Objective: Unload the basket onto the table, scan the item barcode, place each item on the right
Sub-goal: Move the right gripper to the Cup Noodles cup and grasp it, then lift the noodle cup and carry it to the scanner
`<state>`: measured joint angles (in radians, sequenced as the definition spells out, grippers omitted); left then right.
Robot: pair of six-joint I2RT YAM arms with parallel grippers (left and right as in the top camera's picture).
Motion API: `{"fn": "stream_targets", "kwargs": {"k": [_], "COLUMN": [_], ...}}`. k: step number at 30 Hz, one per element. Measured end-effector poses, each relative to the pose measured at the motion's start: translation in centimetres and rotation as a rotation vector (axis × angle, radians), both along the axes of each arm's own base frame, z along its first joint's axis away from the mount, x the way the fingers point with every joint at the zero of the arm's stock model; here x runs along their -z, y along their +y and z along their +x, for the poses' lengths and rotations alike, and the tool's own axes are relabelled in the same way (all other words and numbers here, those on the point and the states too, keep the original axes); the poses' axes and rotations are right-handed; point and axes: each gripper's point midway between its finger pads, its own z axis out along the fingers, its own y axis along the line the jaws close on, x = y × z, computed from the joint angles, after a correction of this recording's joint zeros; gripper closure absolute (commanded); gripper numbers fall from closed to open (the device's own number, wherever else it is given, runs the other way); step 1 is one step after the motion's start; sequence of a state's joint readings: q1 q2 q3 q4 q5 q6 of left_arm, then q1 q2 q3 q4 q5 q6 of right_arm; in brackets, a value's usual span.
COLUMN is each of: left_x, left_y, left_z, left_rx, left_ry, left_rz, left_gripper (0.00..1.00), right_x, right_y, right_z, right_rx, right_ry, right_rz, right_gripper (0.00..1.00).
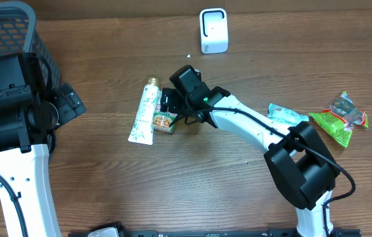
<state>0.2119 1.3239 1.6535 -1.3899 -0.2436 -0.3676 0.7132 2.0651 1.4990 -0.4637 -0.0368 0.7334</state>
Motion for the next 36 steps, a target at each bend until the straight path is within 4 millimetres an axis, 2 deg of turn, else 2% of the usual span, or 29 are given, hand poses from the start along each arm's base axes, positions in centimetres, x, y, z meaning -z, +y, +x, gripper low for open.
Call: {"fn": "stream_targets", "kwargs": {"k": [4, 10, 18, 21, 24, 28, 36], "left_x": [0.0, 0.0, 0.0, 0.0, 0.0, 0.0, 0.0], "left_y": [0.0, 0.0, 0.0, 0.0, 0.0, 0.0, 0.0], "left_z": [0.0, 0.0, 0.0, 0.0, 0.0, 0.0, 0.0], "left_rx": [0.000, 0.000, 0.000, 0.000, 0.000, 0.000, 0.000], "left_ry": [0.000, 0.000, 0.000, 0.000, 0.000, 0.000, 0.000], "left_rz": [0.000, 0.000, 0.000, 0.000, 0.000, 0.000, 0.000], "left_gripper": [0.00, 0.01, 0.01, 0.00, 0.00, 0.00, 0.00], "right_x": [0.6, 2.0, 2.9, 3.1, 3.0, 2.7, 1.2], "right_y": [-0.8, -3.1, -7.5, -9.2, -10.0, -9.5, -6.1], "right_z": [-0.6, -1.6, -1.9, -1.5, -1.2, -1.4, -3.6], "right_rx": [0.003, 0.001, 0.006, -0.006, -0.066, -0.182, -0.401], "right_ry": [0.028, 0.079, 0.169, 0.195, 0.209, 0.220, 0.248], "right_rz": [-0.044, -0.144, -0.243, -0.262, -0.236, -0.160, 0.044], "right_gripper": [0.07, 0.07, 0.07, 0.11, 0.16, 0.18, 0.20]}}
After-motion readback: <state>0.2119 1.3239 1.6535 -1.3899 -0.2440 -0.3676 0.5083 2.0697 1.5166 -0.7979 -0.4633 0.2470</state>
